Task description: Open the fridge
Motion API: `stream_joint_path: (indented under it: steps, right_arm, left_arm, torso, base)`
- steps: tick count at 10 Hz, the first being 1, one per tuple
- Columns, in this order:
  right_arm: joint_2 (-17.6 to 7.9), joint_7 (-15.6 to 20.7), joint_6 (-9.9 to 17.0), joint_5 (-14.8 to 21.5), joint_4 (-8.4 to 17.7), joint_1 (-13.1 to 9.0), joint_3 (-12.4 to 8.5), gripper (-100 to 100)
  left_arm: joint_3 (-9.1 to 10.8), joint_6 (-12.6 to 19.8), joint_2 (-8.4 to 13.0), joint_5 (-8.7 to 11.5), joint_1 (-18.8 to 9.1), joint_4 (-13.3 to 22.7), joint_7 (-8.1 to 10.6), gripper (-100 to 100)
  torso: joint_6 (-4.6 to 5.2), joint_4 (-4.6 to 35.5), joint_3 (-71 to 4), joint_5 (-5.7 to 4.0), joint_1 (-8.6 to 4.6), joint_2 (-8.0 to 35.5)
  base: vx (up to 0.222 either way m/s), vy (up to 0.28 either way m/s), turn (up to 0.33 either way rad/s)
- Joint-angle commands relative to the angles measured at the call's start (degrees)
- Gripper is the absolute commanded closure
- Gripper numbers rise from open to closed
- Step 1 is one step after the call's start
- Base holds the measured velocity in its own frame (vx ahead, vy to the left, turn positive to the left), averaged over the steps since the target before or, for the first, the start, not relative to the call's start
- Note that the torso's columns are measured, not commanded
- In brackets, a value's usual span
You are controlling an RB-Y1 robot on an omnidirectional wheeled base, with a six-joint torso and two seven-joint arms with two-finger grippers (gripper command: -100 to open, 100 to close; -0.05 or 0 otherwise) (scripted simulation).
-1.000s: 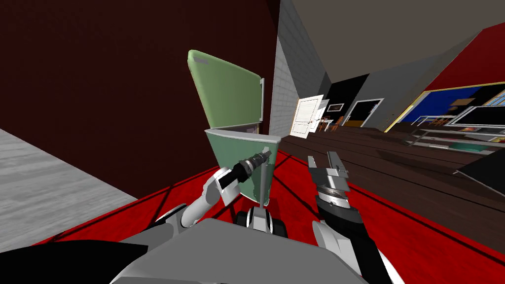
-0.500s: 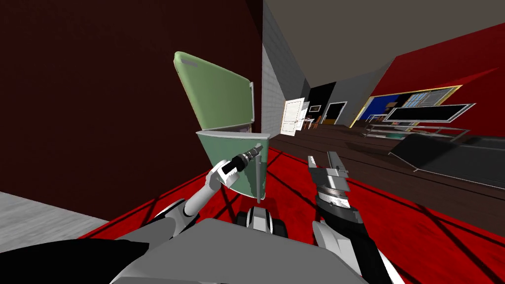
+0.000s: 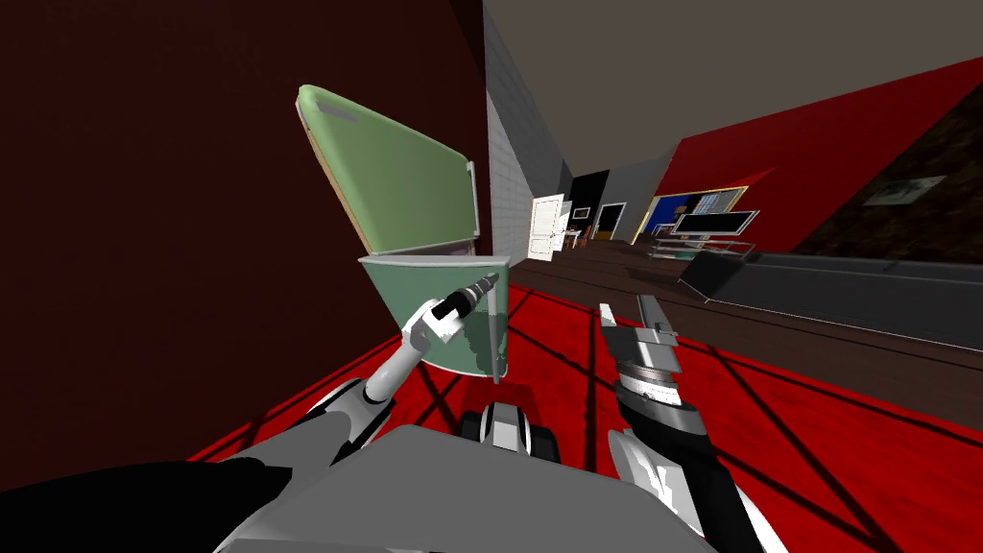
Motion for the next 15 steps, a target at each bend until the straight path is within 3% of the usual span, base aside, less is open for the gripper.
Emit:
stream_joint_path:
  steps: [1, 2, 3, 4, 5, 6, 7, 8, 9, 10, 11, 12, 13, 14, 15]
  right_arm:
    - [0.0, 0.0, 0.0, 0.0, 0.0, 0.0, 0.0, 0]
    - [0.0, 0.0, 0.0, 0.0, 0.0, 0.0, 0.0, 0]
    - [0.0, 0.0, 0.0, 0.0, 0.0, 0.0, 0.0, 0]
    - [0.0, 0.0, 0.0, 0.0, 0.0, 0.0, 0.0, 0]
    - [0.0, 0.0, 0.0, 0.0, 0.0, 0.0, 0.0, 0]
    - [0.0, 0.0, 0.0, 0.0, 0.0, 0.0, 0.0, 0]
    - [0.0, 0.0, 0.0, 0.0, 0.0, 0.0, 0.0, 0]
    - [0.0, 0.0, 0.0, 0.0, 0.0, 0.0, 0.0, 0]
    - [0.0, 0.0, 0.0, 0.0, 0.0, 0.0, 0.0, 0]
    - [0.0, 0.0, 0.0, 0.0, 0.0, 0.0, 0.0, 0]
    - [0.0, 0.0, 0.0, 0.0, 0.0, 0.0, 0.0, 0]
    - [0.0, 0.0, 0.0, 0.0, 0.0, 0.0, 0.0, 0]
    - [0.0, 0.0, 0.0, 0.0, 0.0, 0.0, 0.0, 0]
    - [0.0, 0.0, 0.0, 0.0, 0.0, 0.0, 0.0, 0]
    - [0.0, 0.0, 0.0, 0.0, 0.0, 0.0, 0.0, 0]
  left_arm:
    - [4.1, -1.2, 1.2, 2.1, -2.9, 5.2, -1.05, -100]
    - [5.76, -1.2, 1.2, 2.1, -2.9, 6.8, -1.05, -100]
    - [6.2, -1.2, 1.2, 2.1, -2.9, 8.8, -1.05, -100]
    - [8.52, -1.9, 1.7, 3.3, -5.1, 10.7, -1.98, -100]
    - [10.21, -1.9, 1.7, 3.3, -5.1, 12.3, -1.98, -100]
    - [10.39, -1.9, 1.7, 3.3, -5.1, 13.8, -1.98, -100]
    - [12.69, -2.5, 2.3, 4.5, -7.3, 15.8, -2.91, -100]
    - [14.27, -2.5, 2.3, 4.5, -7.3, 17.3, -2.91, -100]
    - [14.57, -2.5, 2.3, 4.5, -7.3, 18.8, -2.91, -100]
    - [16.82, -3.2, 2.8, 5.6, -9.4, 20.9, -3.84, -100]
    - [18.35, -3.2, 2.8, 5.6, -9.4, 22.6, -3.84, -100]
    - [18.75, -3.2, 2.8, 5.6, -9.4, 23.8, -3.84, -100]
    - [21.05, -3.8, 3.3, 6.8, -11.6, 25.7, -4.76, -100]
    - [22.62, -3.8, 3.3, 6.8, -11.6, 27.5, -4.76, -100]
    - [21.55, -3.8, 3.4, 6.8, -11.9, 27.4, -4.71, -100]
  torso:
    - [-0.04, -0.1, -0.1, 0.01, 0.05, -0.2]
    - [0.08, 0.0, -0.1, -0.01, -0.05, 0.0]
    - [0.04, 0.0, 0.0, -0.03, -0.08, 0.0]
    - [-0.04, -0.1, -0.1, -0.01, -0.01, -0.2]
    - [0.09, 0.0, 0.0, -0.02, -0.06, 0.0]
    - [0.02, 0.0, 0.0, -0.02, -0.05, 0.0]
    - [-0.03, -0.1, -0.1, -0.01, 0.0, -0.2]
    - [0.11, 0.0, 0.0, -0.02, -0.07, 0.0]
    - [0.02, 0.0, 0.0, -0.03, -0.08, 0.0]
    - [-0.04, 0.0, -0.1, 0.0, 0.01, -0.2]
    - [0.1, 0.0, -0.1, -0.02, -0.06, -0.1]
    - [0.08, 0.0, 0.0, -0.03, -0.08, 0.0]
    - [0.02, 0.0, -0.1, -0.03, -0.05, -0.1]
    - [0.11, 0.0, 0.0, -0.04, -0.13, 0.0]
    - [0.23, 0.0, 0.0, -0.1, -0.25, 0.0]
  base:
    - [-0.141, 0.016, -0.311]
    - [-0.16, 0.014, -0.382]
    - [-0.076, 0.011, -0.088]
    - [-0.149, 0.006, -0.351]
    - [-0.145, 0.004, -0.344]
    - [-0.065, 0.001, -0.067]
    - [-0.151, -0.004, -0.4]
    - [-0.161, -0.013, -0.339]
    - [-0.071, -0.014, -0.046]
    - [-0.124, -0.021, -0.32]
    - [-0.137, -0.019, -0.372]
    - [-0.075, -0.008, -0.083]
    - [-0.137, -0.023, -0.295]
    - [-0.14, -0.034, -0.347]
    - [-0.052, -0.008, -0.045]
